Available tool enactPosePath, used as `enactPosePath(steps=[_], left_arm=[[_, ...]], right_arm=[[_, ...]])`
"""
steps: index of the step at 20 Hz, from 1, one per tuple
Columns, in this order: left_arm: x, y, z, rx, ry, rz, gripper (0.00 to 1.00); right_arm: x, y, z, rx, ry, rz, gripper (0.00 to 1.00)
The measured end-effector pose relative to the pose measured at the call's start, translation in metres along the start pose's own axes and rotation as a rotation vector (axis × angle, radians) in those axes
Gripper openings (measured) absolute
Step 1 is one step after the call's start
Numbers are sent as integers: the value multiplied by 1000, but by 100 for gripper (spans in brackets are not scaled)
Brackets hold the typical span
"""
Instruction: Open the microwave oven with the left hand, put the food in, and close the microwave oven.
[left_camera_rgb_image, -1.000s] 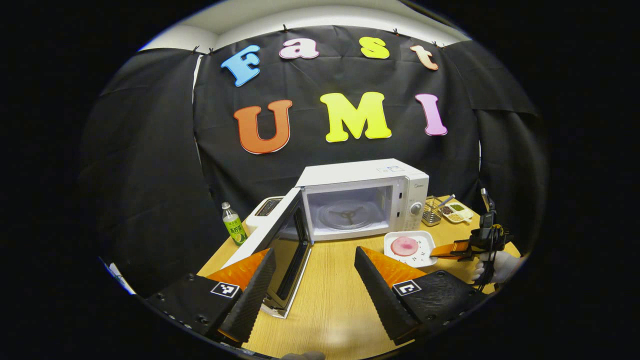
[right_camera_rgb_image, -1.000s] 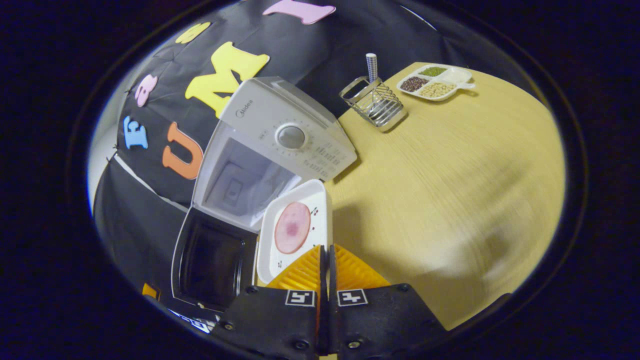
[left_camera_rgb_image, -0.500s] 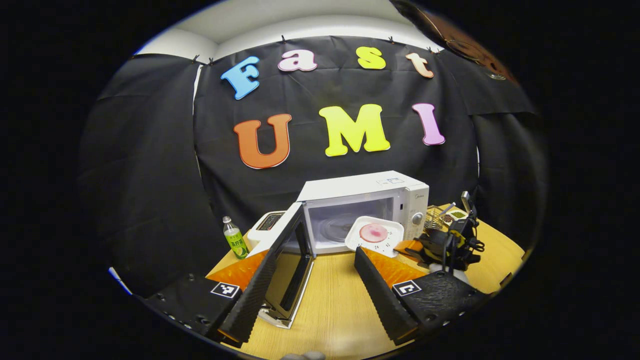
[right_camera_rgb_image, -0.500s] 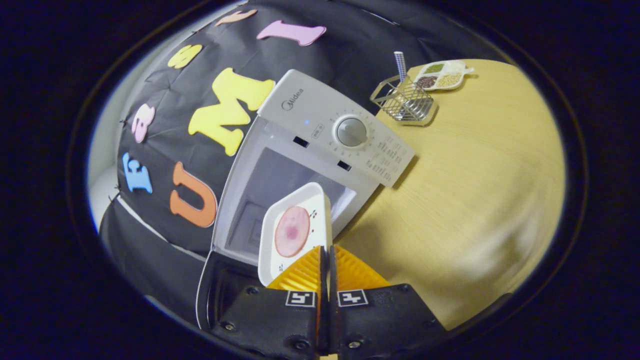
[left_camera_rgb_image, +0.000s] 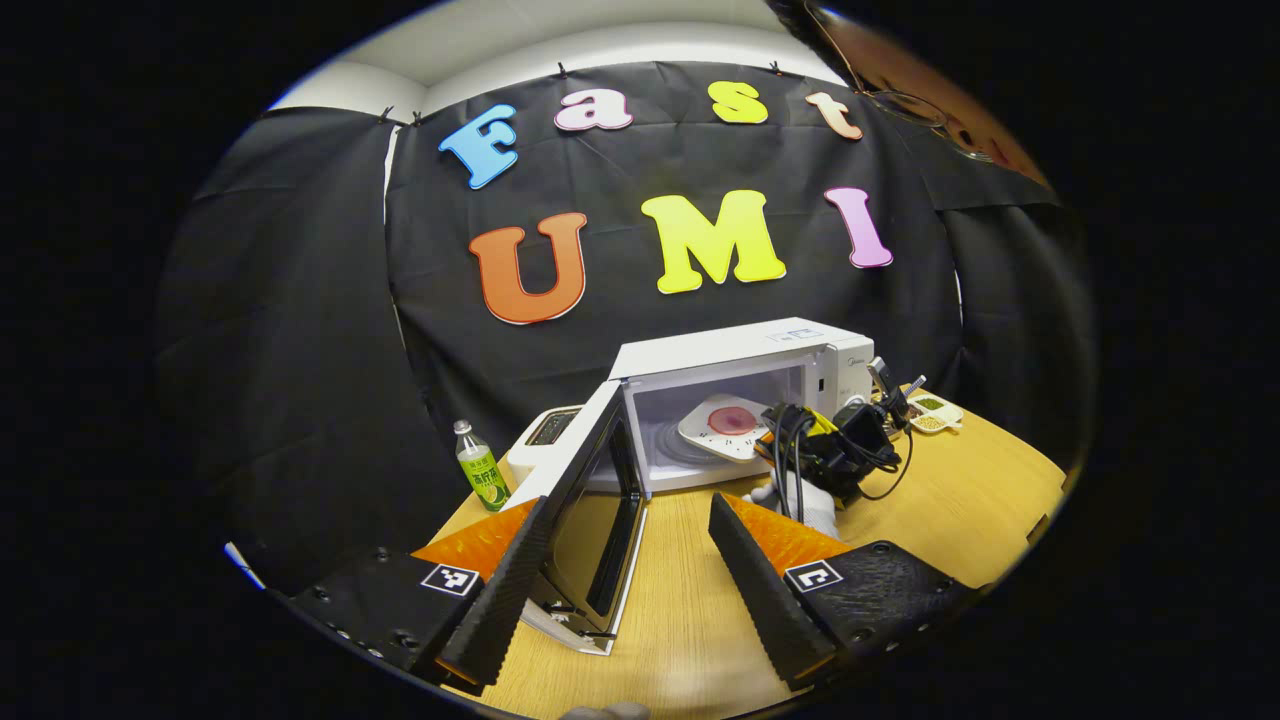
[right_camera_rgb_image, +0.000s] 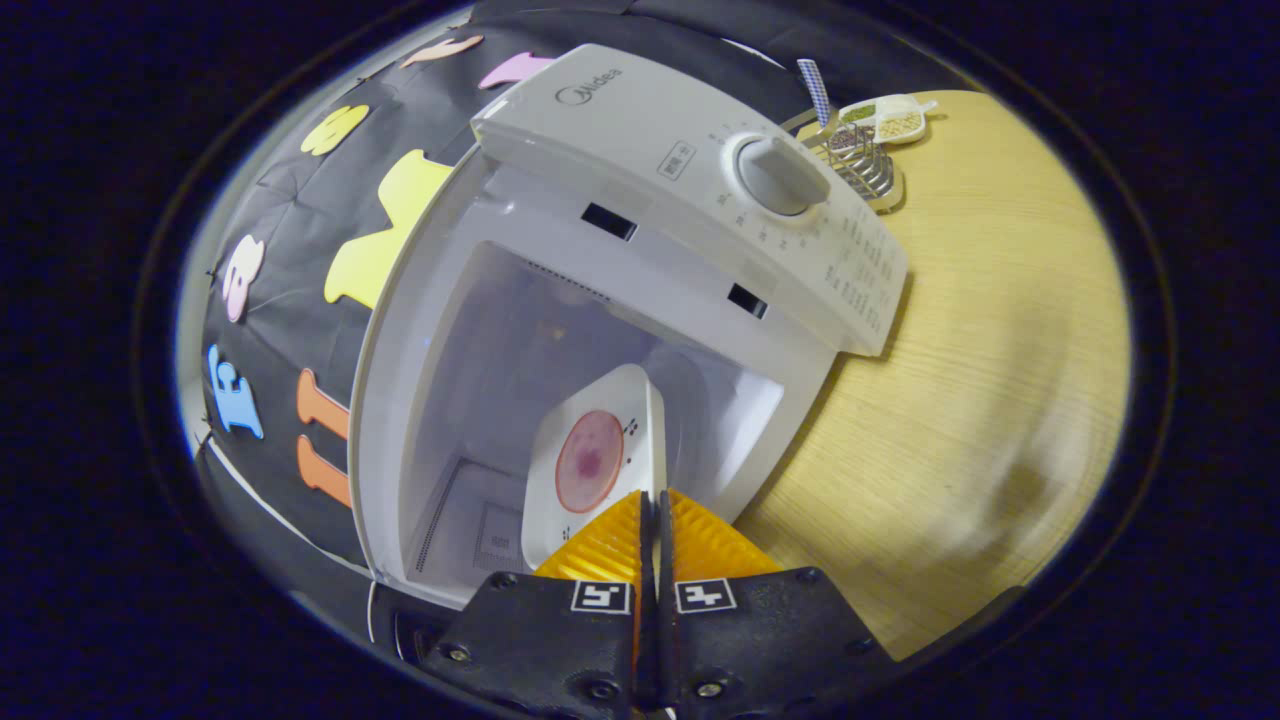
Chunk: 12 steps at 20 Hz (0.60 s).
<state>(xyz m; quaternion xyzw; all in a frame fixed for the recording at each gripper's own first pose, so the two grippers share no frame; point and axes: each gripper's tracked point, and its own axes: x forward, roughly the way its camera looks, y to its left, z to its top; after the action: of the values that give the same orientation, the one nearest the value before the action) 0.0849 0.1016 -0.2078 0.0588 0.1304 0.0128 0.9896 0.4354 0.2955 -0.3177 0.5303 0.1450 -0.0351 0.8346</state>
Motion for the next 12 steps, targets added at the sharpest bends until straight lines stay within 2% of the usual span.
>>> enactPosePath(steps=[4, 5, 6, 8, 9, 11, 12], left_arm=[[4, 4, -5, -18, 8, -3, 95], [6, 5, -8, -19, 14, -4, 95], [7, 6, -9, -18, 16, -5, 95], [7, 6, -9, -17, 11, -6, 95], [7, 4, -12, -23, 18, -11, 95], [7, 2, -16, -41, 24, -21, 95], [8, 4, -18, -45, 31, -15, 95]], right_arm=[[23, 3, 6, -24, -54, -11, 4], [30, 1, 7, -13, -53, -16, 0], [35, -2, 5, 3, -46, -23, 4], [43, -7, 1, -1, -40, -28, 4], [45, -8, 0, -8, -32, -21, 5], [37, 3, 7, -9, -40, 18, 12], [36, 7, 7, -27, -56, 32, 2]])
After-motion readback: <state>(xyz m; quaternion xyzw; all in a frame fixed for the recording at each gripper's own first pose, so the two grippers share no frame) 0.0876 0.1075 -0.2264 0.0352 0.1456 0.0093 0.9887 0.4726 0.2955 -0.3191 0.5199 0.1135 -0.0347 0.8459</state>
